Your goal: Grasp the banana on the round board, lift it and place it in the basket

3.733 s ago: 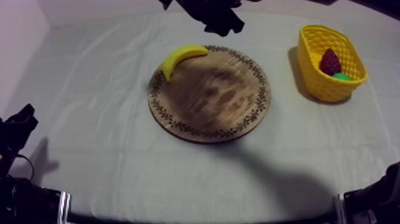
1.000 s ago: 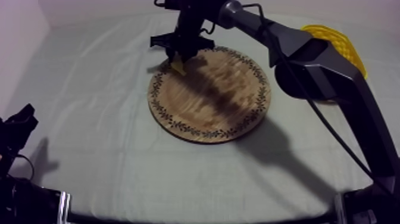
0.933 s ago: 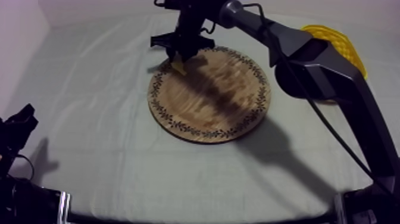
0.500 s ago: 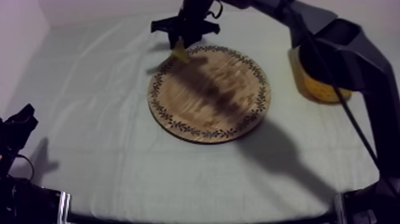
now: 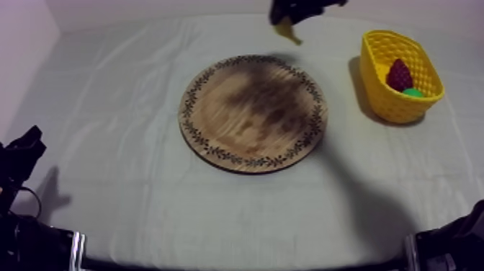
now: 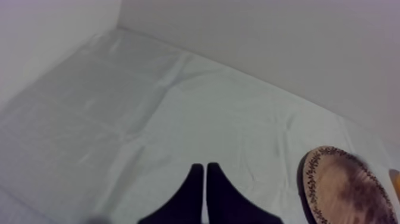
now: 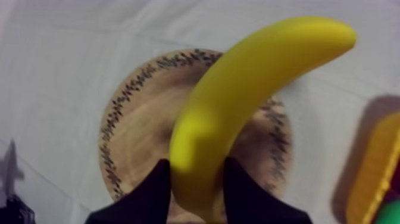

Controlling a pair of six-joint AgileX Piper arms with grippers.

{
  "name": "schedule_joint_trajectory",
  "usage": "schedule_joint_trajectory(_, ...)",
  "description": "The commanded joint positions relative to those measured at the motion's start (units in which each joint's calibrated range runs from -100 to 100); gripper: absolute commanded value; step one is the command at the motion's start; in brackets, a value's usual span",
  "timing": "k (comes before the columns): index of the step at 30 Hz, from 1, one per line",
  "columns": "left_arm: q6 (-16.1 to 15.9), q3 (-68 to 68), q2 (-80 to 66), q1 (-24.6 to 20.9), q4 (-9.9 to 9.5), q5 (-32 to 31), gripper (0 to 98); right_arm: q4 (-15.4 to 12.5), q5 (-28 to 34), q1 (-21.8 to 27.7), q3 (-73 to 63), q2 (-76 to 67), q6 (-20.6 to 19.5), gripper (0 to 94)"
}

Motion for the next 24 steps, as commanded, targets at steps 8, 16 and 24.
schedule_joint_trajectory(8, 0.0, 0.0, 0.0, 0.0, -0.02, 0.0, 0.1, -1.1, 0.5, 9.5, 27.6, -24.6, 7.5, 22.2)
schedule_joint_trajectory(16, 0.0, 0.0, 0.0, 0.0, -0.02, 0.0, 0.1, -2.6, 1.9, 18.3, 33.9, -28.7, 13.3, 22.5)
schedule_joint_trajectory(24, 0.0, 0.0, 0.0, 0.0, -0.02, 0.0, 0.1, -3.1, 0.3, 23.0, 34.8, -26.2, 16.2, 22.2)
